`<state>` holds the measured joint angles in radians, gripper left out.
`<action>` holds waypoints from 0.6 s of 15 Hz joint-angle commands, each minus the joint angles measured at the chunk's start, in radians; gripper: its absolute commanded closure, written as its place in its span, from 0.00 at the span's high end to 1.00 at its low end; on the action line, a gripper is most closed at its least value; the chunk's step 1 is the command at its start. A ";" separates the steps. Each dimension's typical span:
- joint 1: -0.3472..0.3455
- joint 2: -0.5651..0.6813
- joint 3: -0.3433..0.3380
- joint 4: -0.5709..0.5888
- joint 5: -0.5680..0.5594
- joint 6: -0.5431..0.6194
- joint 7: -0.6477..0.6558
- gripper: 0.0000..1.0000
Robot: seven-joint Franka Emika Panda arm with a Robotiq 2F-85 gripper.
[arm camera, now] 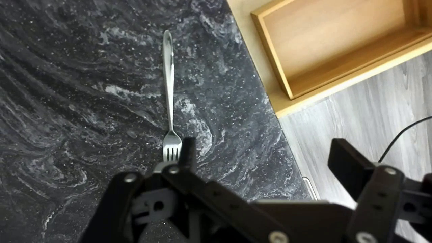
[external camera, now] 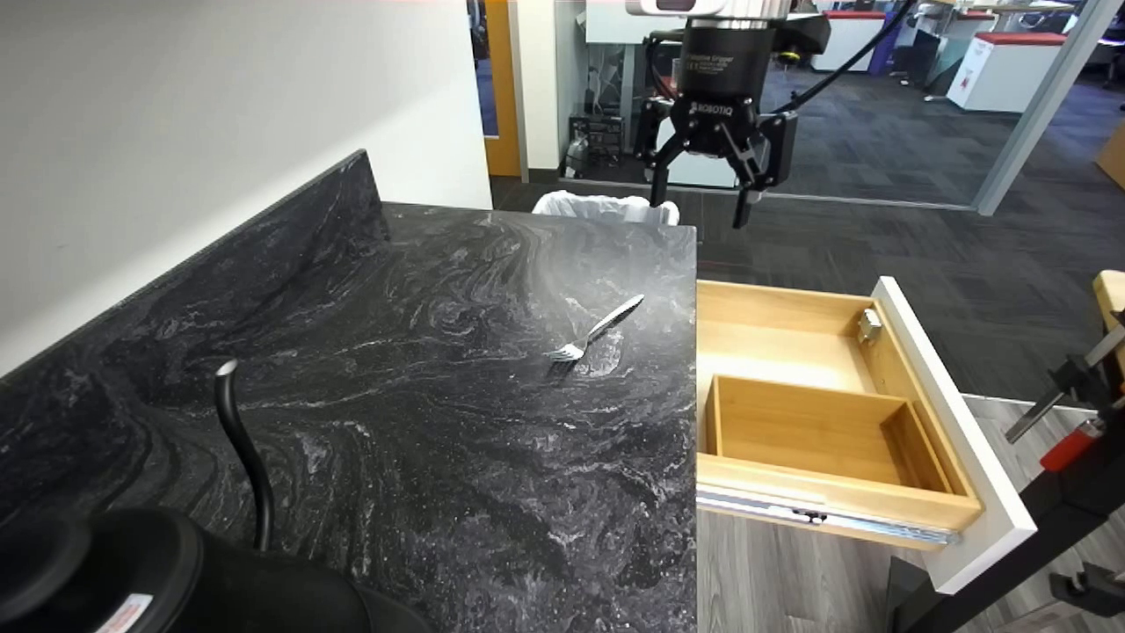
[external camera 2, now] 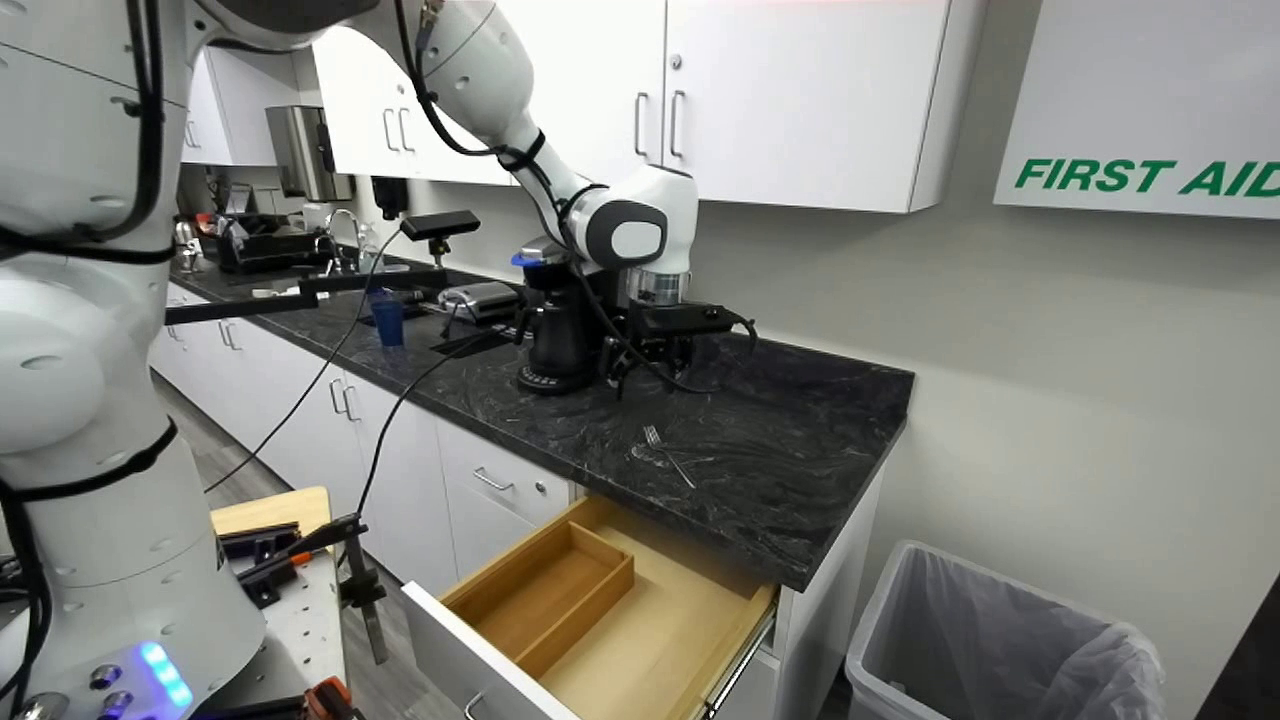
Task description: Pick the fork on the counter and put it in the open drawer
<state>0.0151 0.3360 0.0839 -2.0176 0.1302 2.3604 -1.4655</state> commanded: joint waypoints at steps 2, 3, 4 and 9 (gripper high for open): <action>-0.046 0.067 0.055 0.075 0.023 0.038 -0.108 1.00; -0.045 0.075 0.059 0.079 0.021 0.052 -0.104 1.00; -0.047 0.083 0.068 0.083 0.029 0.059 -0.107 1.00; -0.036 0.135 0.092 0.074 0.023 0.201 -0.064 1.00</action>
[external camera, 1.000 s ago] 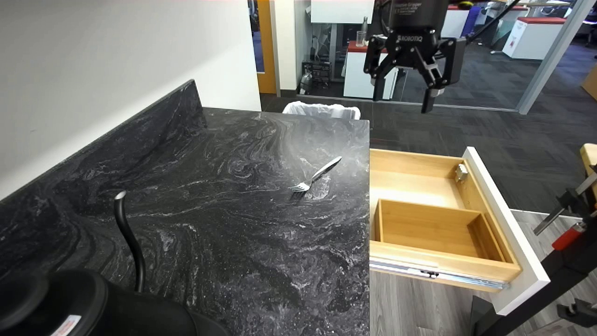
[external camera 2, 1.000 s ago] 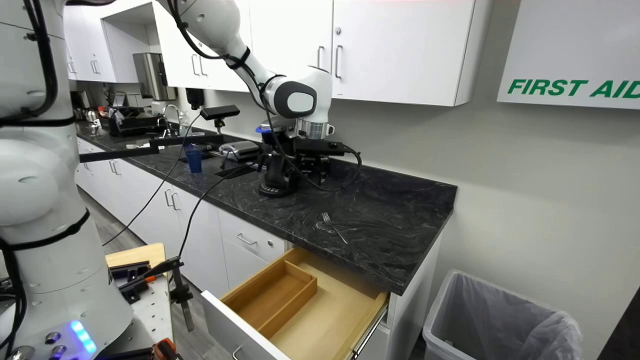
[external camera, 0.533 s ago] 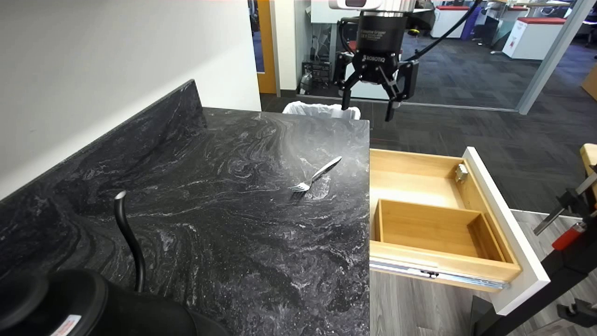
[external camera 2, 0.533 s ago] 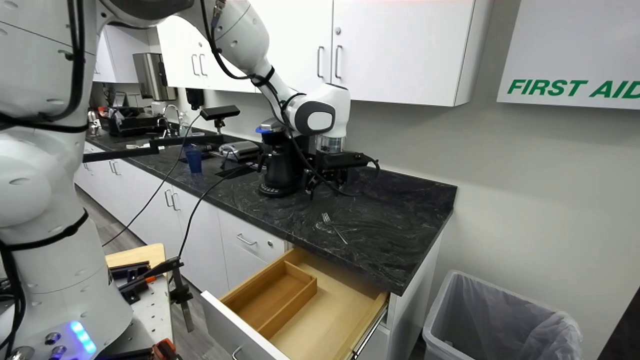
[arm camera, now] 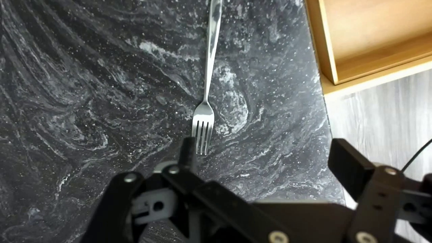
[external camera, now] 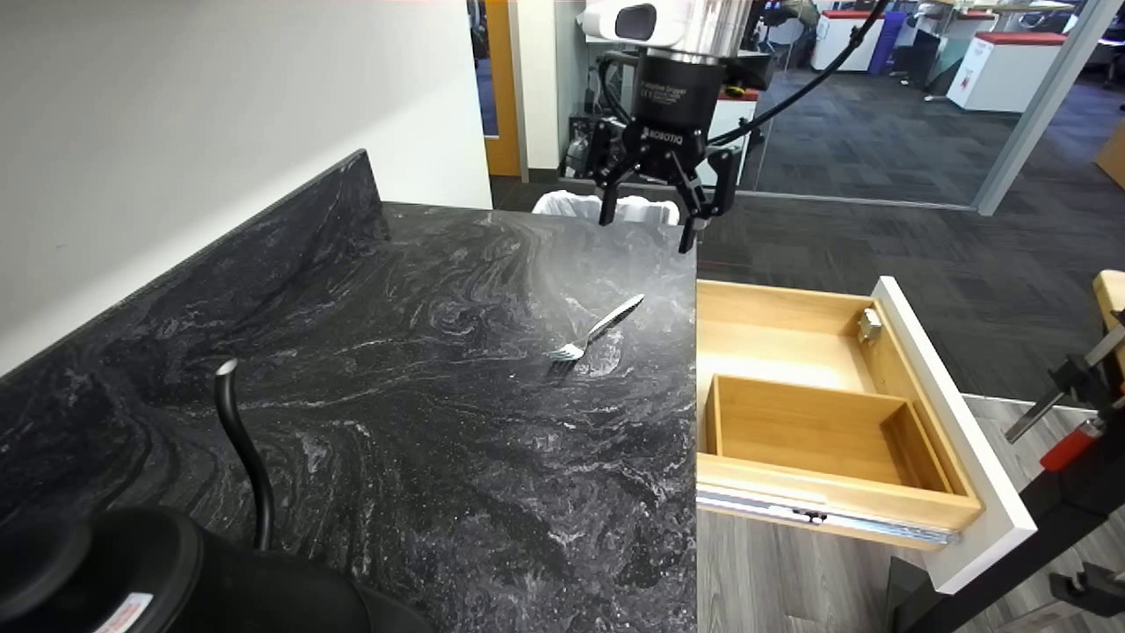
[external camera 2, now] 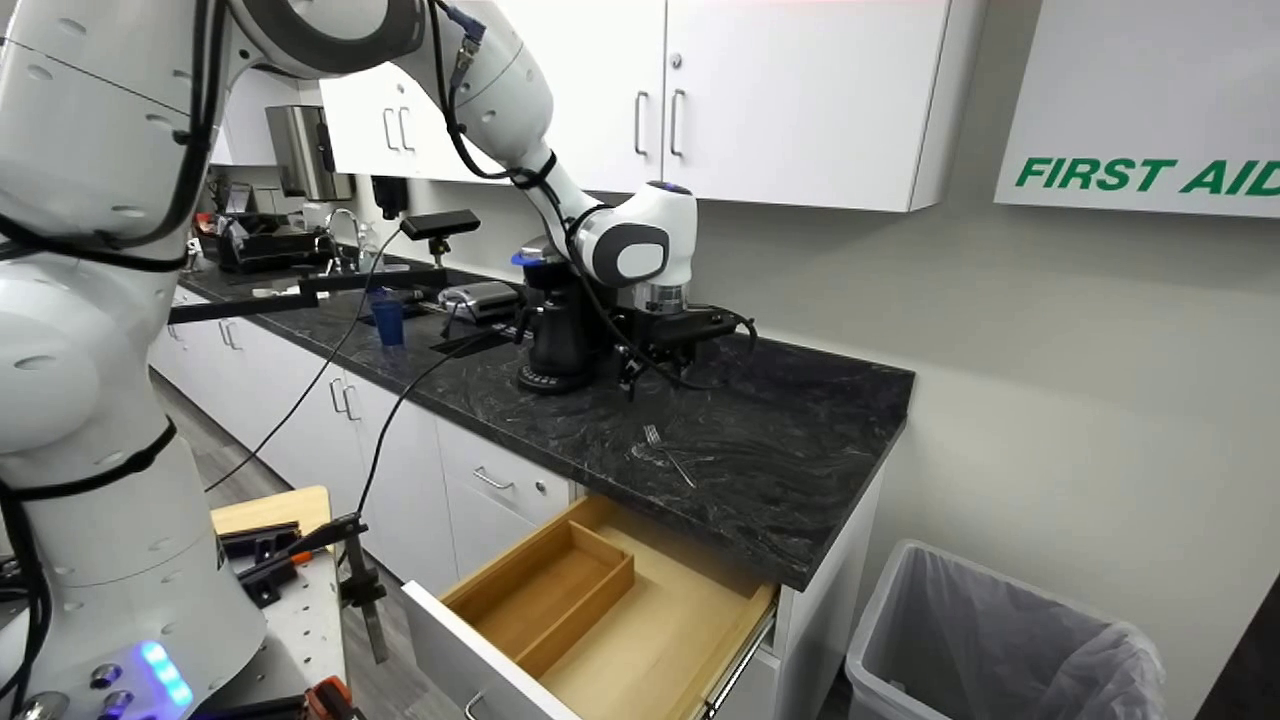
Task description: Pick the fork on the counter and put it in the open drawer
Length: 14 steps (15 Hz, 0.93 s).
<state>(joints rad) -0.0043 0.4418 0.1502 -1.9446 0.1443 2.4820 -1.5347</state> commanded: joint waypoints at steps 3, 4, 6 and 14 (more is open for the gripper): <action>-0.016 0.057 0.029 -0.007 -0.017 0.148 0.017 1.00; -0.011 0.072 0.022 -0.007 -0.030 0.174 0.030 1.00; -0.005 0.098 0.016 -0.002 -0.044 0.202 0.057 1.00; 0.002 0.157 -0.007 0.034 -0.136 0.210 0.278 1.00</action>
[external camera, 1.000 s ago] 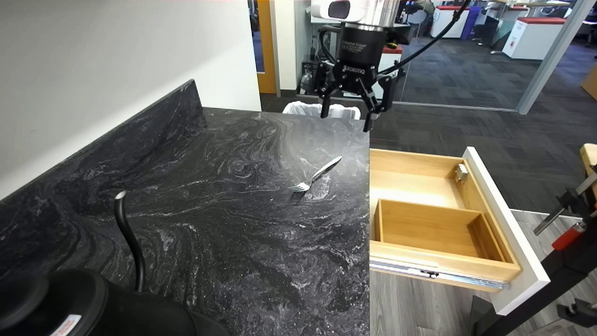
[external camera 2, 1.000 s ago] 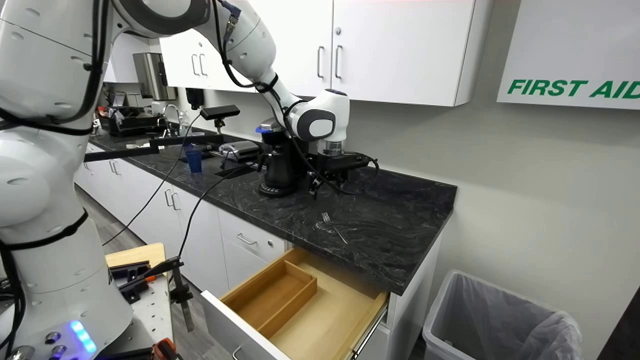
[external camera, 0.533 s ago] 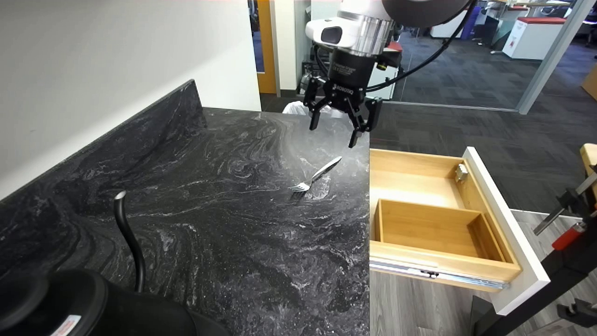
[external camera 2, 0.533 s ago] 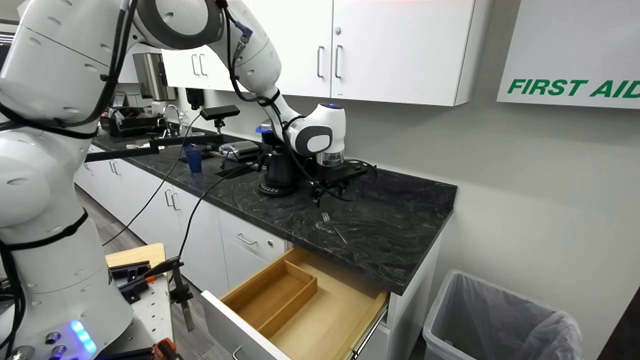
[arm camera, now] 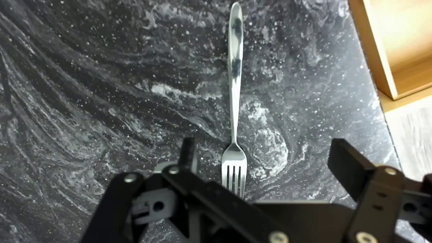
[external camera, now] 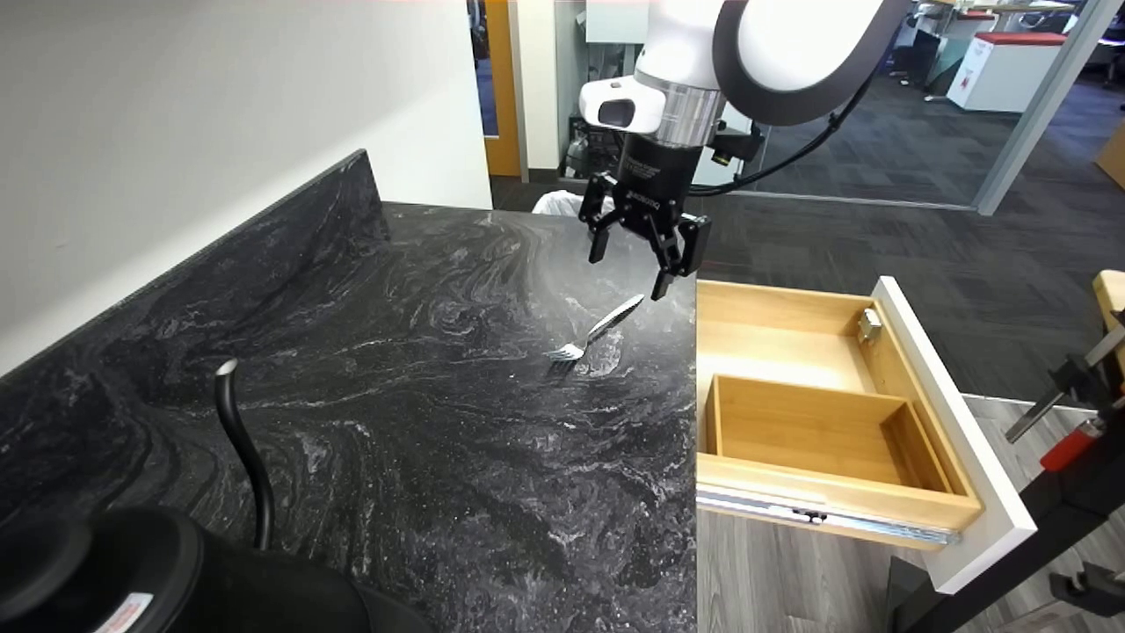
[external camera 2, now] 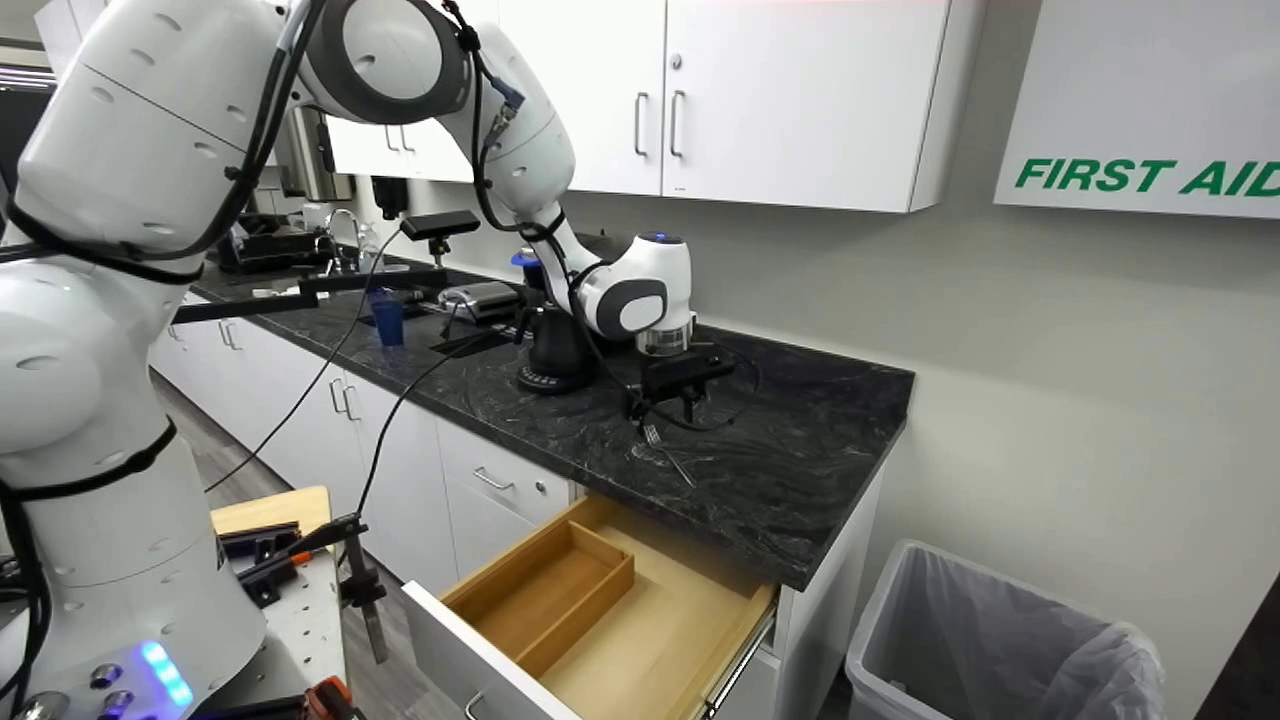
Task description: Pick the fork on the counter and put it in the open drawer
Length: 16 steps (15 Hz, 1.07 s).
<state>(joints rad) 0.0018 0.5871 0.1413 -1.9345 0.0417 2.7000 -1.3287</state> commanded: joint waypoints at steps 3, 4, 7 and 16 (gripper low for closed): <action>0.006 0.018 -0.007 0.041 -0.062 -0.064 0.124 1.00; 0.011 0.021 -0.012 0.051 -0.075 -0.095 0.142 1.00; 0.003 0.028 0.003 0.082 -0.095 -0.160 0.154 1.00; 0.007 0.034 0.023 0.152 -0.106 -0.260 0.135 1.00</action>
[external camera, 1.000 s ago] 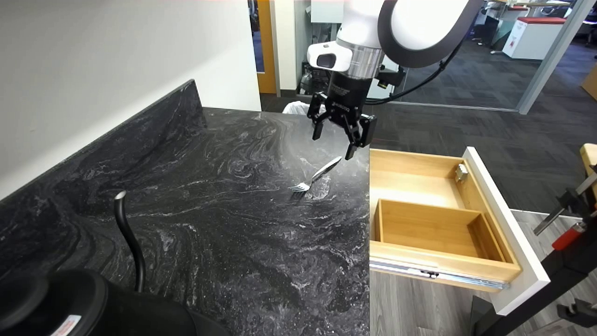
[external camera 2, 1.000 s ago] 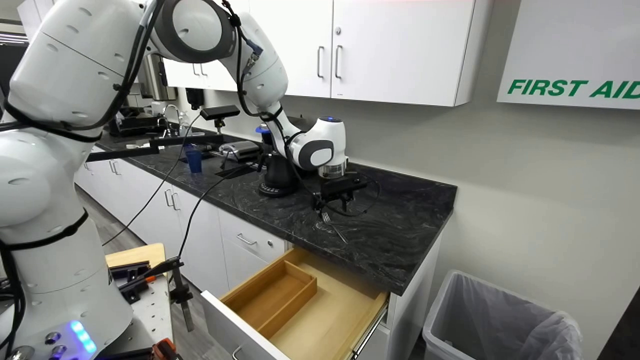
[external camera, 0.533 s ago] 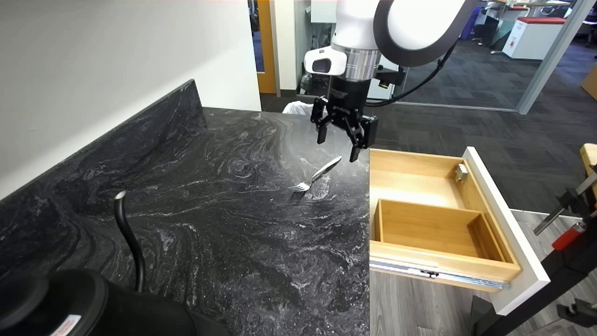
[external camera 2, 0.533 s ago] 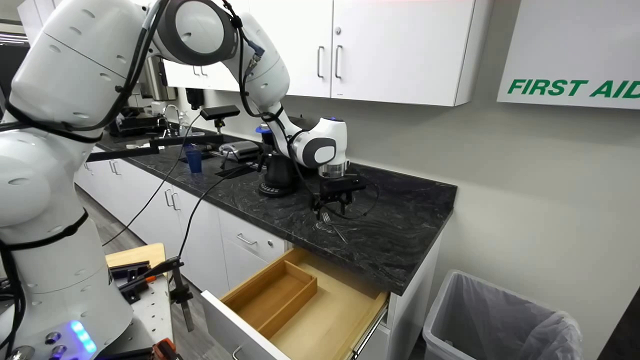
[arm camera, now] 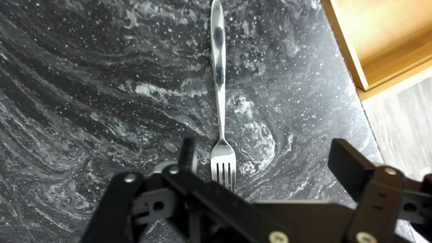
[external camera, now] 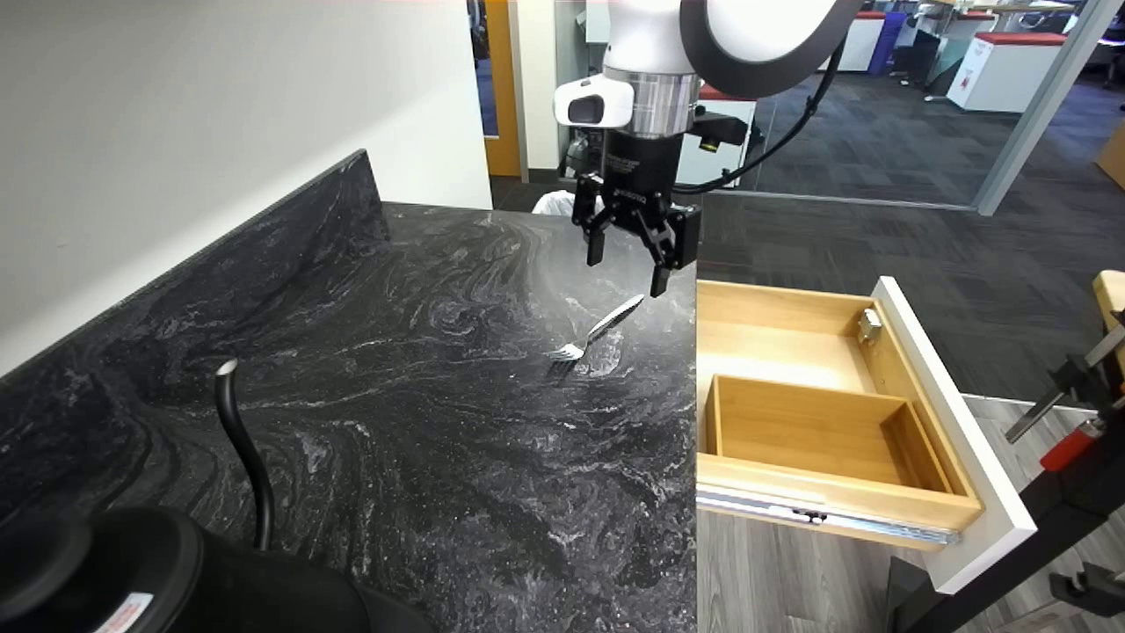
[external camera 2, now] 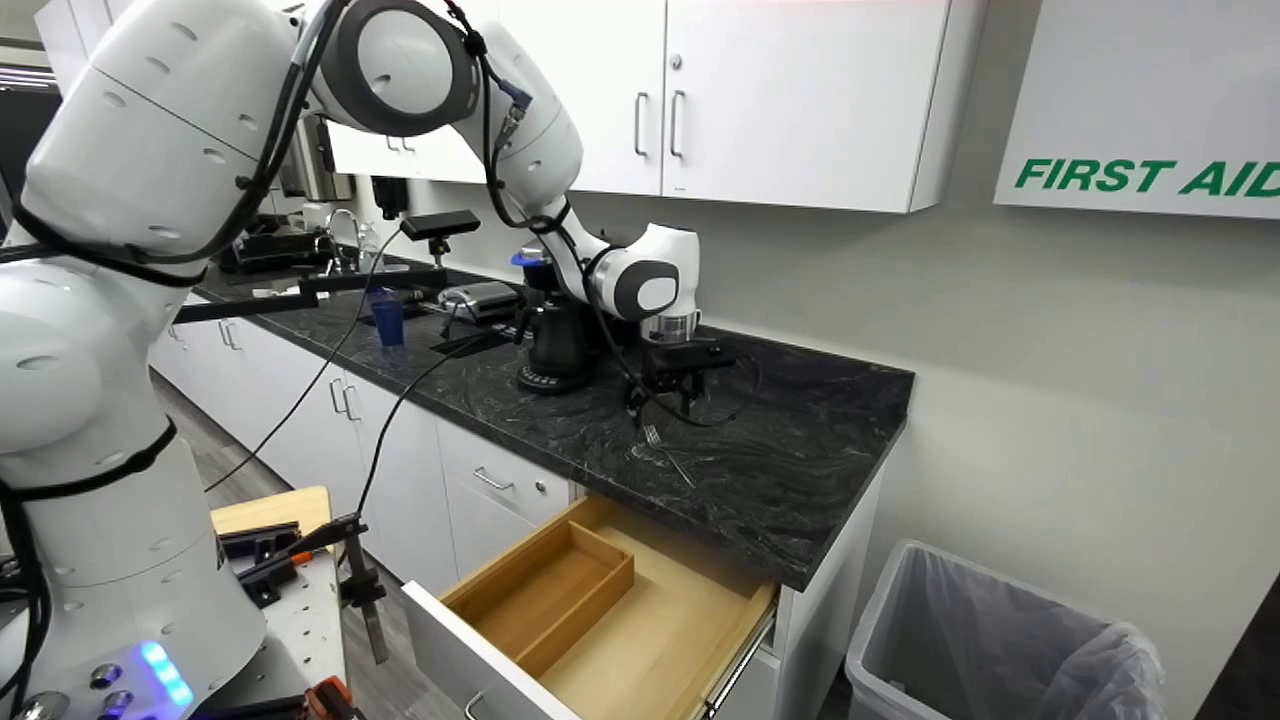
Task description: Pick the fork on the counter and put it in the open drawer
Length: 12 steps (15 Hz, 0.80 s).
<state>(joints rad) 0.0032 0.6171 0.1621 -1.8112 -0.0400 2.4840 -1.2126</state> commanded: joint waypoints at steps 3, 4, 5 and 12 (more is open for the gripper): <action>-0.003 0.001 0.011 0.009 -0.015 -0.020 0.007 1.00; 0.000 0.002 0.011 0.010 -0.015 -0.026 0.007 1.00; 0.002 0.002 0.011 0.010 -0.015 -0.028 0.007 1.00; 0.002 0.002 0.011 0.010 -0.015 -0.029 0.007 1.00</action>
<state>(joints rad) 0.0146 0.6172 0.1631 -1.8035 -0.0454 2.4569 -1.2120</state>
